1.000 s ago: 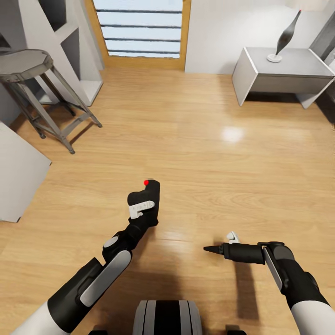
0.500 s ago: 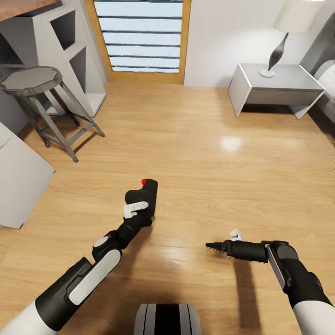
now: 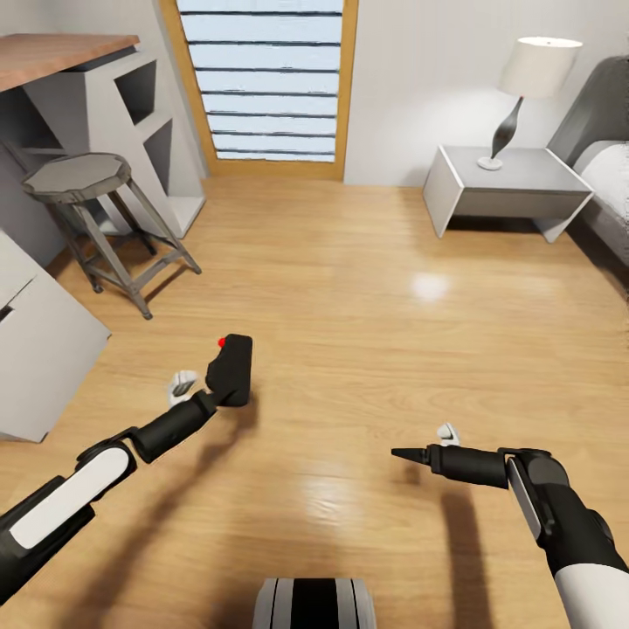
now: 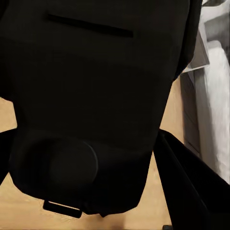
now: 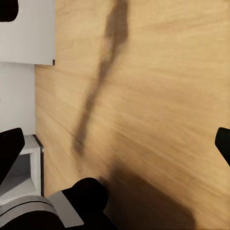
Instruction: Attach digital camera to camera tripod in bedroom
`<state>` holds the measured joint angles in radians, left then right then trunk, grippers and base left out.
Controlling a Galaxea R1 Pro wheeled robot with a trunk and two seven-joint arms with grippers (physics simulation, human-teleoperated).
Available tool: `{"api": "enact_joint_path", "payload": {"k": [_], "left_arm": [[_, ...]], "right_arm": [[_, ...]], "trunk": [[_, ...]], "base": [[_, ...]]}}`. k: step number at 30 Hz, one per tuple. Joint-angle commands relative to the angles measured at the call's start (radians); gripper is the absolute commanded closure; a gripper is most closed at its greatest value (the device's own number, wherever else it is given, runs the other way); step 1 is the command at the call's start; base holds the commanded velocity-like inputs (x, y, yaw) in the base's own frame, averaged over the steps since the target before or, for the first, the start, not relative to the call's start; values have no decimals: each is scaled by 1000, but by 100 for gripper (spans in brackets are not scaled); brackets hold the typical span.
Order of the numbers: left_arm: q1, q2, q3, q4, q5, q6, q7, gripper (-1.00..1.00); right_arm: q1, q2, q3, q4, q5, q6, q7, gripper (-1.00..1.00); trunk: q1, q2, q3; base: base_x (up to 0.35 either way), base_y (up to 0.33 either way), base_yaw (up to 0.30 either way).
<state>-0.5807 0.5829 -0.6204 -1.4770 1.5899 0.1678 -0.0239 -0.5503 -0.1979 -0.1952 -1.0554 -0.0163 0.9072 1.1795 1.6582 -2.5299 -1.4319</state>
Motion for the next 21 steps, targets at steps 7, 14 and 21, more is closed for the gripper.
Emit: {"api": "enact_joint_path", "payload": {"k": [7,14,21], "left_arm": [[-1,21,-5,4,37,6,-92,100],[-1,19,-31,35,42,1,-113,100],[-1,-8,-92,149,41,-4,-165,100]], "right_arm": [[0,-1,-2,0,1,9,3,-100],[0,-1,-3,0,0,10,3,-100],[0,-1,-4,-1,0,9,1,-100]], "trunk": [[-3,1,27],[-6,3,54],[-10,5,81]], "base": [[0,0,0],[0,0,0],[0,0,0]]}}
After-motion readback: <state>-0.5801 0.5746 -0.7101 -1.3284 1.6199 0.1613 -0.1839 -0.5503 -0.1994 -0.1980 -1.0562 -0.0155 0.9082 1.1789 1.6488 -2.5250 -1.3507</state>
